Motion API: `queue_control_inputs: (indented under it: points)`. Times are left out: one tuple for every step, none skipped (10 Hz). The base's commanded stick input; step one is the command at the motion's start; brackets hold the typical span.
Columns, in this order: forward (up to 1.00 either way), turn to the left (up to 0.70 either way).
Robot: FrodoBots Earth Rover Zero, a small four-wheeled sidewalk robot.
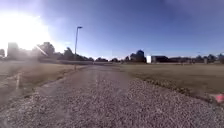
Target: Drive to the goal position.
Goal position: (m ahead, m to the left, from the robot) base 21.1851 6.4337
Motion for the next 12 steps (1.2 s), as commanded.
queue_control_inputs:
  points:
    - [0.5, 0.0]
    - [0.5, 0.0]
    - [0.5, 0.0]
    - [0.5, 0.0]
    - [0.5, 0.0]
    - [0.5, 0.0]
    - [0.5, 0.0]
    - [0.5, 0.0]
    - [0.5, 0.0]
    - [0.5, 0.0]
    - [0.5, 0.0]
    - [0.5, 0.0]
